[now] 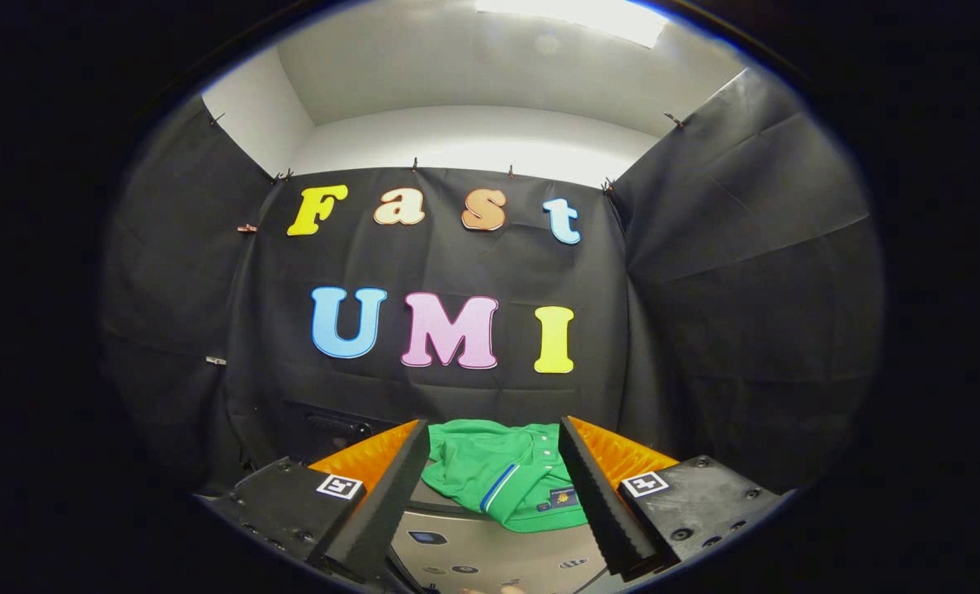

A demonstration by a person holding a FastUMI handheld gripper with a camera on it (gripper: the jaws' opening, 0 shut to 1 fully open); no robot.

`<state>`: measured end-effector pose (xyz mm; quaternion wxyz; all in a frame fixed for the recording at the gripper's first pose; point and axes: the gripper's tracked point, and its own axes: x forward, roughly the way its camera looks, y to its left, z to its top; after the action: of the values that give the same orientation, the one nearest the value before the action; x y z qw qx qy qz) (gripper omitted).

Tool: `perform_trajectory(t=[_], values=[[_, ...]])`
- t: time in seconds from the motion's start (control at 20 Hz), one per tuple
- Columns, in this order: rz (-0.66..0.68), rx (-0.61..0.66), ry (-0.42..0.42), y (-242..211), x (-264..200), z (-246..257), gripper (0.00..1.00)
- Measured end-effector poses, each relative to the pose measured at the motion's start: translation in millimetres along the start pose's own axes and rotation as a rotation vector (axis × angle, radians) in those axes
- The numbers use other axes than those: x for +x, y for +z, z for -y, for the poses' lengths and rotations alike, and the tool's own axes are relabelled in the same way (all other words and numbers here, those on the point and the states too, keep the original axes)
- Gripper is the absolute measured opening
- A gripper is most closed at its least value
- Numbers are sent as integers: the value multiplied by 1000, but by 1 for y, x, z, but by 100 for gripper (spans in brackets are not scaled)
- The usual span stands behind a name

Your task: Put the clothes into the washing machine and then close the washing machine lid.

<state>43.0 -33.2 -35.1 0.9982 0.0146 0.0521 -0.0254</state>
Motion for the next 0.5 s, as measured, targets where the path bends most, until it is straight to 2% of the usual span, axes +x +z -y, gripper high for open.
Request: perform_trajectory(t=[0.5], values=[[-95,34,9,2,58,0,98]])
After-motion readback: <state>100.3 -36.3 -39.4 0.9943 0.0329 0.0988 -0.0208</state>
